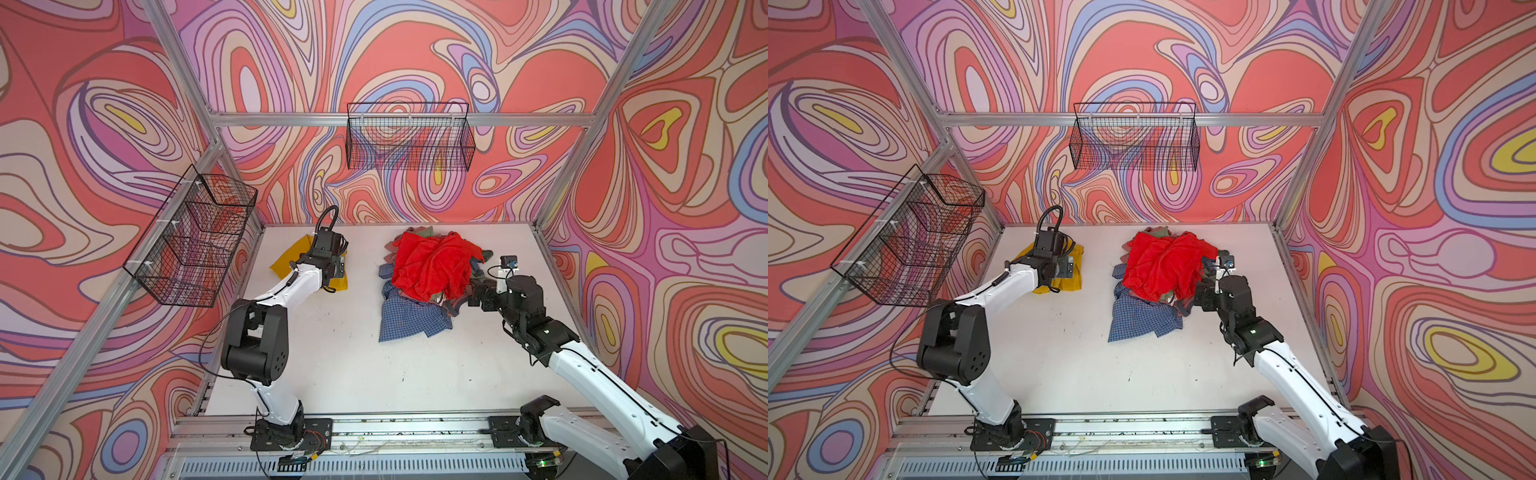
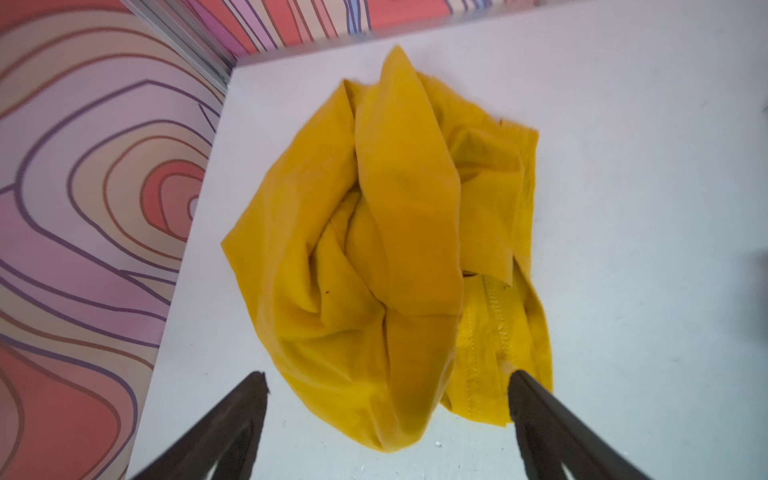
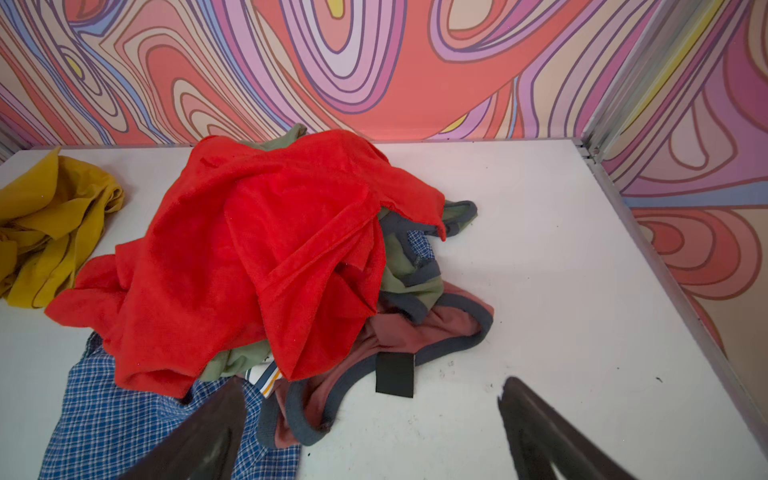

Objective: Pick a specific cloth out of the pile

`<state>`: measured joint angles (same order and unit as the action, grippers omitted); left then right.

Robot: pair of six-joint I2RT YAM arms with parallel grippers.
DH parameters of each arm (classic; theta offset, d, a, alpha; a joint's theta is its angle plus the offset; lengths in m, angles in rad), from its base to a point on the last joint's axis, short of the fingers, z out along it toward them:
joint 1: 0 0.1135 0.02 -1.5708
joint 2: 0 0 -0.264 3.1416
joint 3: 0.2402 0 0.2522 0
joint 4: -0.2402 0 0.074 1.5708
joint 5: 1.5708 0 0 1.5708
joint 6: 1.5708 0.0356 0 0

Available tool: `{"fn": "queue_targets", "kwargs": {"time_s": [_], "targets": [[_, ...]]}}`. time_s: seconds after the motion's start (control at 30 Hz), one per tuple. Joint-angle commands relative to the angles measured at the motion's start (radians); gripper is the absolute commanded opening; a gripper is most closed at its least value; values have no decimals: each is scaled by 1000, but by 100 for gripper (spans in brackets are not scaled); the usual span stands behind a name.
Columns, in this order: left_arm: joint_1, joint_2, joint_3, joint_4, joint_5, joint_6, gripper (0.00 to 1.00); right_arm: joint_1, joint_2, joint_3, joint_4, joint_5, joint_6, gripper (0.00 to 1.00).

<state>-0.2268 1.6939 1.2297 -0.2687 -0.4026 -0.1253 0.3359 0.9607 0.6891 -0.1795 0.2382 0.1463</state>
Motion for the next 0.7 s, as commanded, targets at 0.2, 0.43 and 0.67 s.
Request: {"fn": "queue_targets", "kwargs": {"time_s": [0.2,0.43,0.67], "targets": [[-43,-269,-246,145,19,-193,97,-87,14,-24,115,-7,-71,98],[-78,-483,-505,253,-94,-246,100,-136,43,-212,466,69,-111,98],[-88,-606,-647,312,-206,-205,100,-182,193,-364,842,116,-139,98]]}}
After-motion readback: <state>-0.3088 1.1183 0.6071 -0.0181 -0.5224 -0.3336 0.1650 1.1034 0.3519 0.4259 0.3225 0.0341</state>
